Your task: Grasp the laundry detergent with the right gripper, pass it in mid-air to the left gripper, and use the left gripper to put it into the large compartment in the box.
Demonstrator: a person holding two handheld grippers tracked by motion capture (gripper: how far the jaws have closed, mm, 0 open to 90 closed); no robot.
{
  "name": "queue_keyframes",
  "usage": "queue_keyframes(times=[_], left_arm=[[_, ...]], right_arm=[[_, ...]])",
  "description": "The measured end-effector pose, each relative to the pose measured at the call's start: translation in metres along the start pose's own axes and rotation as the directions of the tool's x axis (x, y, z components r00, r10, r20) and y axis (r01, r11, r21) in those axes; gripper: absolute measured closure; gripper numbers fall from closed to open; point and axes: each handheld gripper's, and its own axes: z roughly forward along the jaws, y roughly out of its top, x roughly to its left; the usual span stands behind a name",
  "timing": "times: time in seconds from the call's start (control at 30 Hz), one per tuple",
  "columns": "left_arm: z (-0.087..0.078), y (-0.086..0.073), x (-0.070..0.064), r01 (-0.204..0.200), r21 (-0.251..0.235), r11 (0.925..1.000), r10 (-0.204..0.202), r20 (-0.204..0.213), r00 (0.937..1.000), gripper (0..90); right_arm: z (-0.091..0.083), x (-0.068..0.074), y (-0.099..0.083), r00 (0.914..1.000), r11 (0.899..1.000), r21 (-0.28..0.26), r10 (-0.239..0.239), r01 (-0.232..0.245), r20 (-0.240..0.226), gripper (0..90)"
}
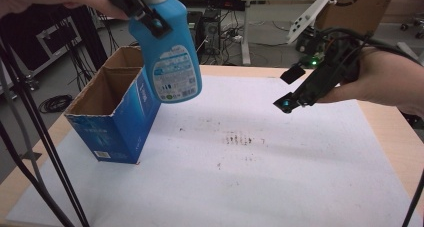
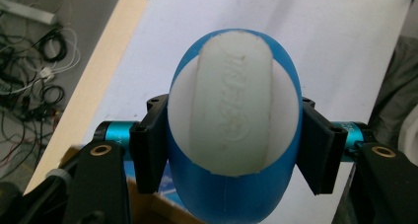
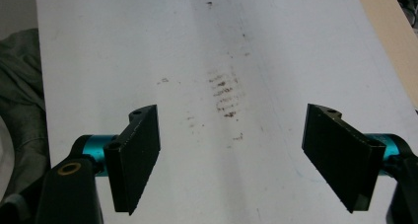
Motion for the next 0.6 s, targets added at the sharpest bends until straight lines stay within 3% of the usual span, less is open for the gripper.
queue_keyframes(times=[0.07,0.13,0.33,0.37,0.43,0.5,0.53,0.6], left_arm=[[-0.004,-0.003,0.002,0.016,-0.005,0.9999,-0.016,-0.011,0.9998,38.2],[-0.016,-0.01,0.006,0.059,-0.011,0.9982,-0.059,-0.045,0.9973,38.2],[-0.032,-0.025,0.015,0.138,-0.019,0.9902,-0.139,-0.095,0.9856,38.2],[-0.037,-0.031,0.019,0.176,-0.021,0.9841,-0.178,-0.115,0.9773,38.2],[-0.042,-0.037,0.022,0.214,-0.021,0.9767,-0.215,-0.135,0.9673,38.2],[-0.042,-0.037,0.022,0.214,-0.021,0.9767,-0.215,-0.135,0.9673,38.2],[-0.045,-0.044,0.025,0.251,-0.01,0.968,-0.249,-0.164,0.9545,38.2],[-0.048,-0.051,0.029,0.289,0.003,0.9573,-0.284,-0.185,0.941,38.3]], right_arm=[[-0.001,-0.001,-0.002,1.0,1.0,0.003,0.001,-0.001,0.003,21.9],[-0.003,-0.003,-0.006,0.9998,1.0,0.009,0.017,-0.017,0.014,21.9],[-0.006,-0.006,-0.012,0.9993,1.0,0.008,0.029,-0.029,0.026,21.9],[-0.007,-0.007,-0.014,0.999,0.999,0.005,0.036,-0.036,0.026,21.9],[-0.008,-0.008,-0.016,0.9985,0.999,0.008,0.044,-0.044,0.032,21.9],[-0.008,-0.008,-0.017,0.9983,0.999,0.011,0.048,-0.049,0.033,21.9],[-0.008,-0.008,-0.017,0.9983,0.999,0.011,0.048,-0.049,0.033,21.9],[-0.01,-0.01,-0.02,0.9976,0.998,0.011,0.057,-0.058,0.038,21.9]])
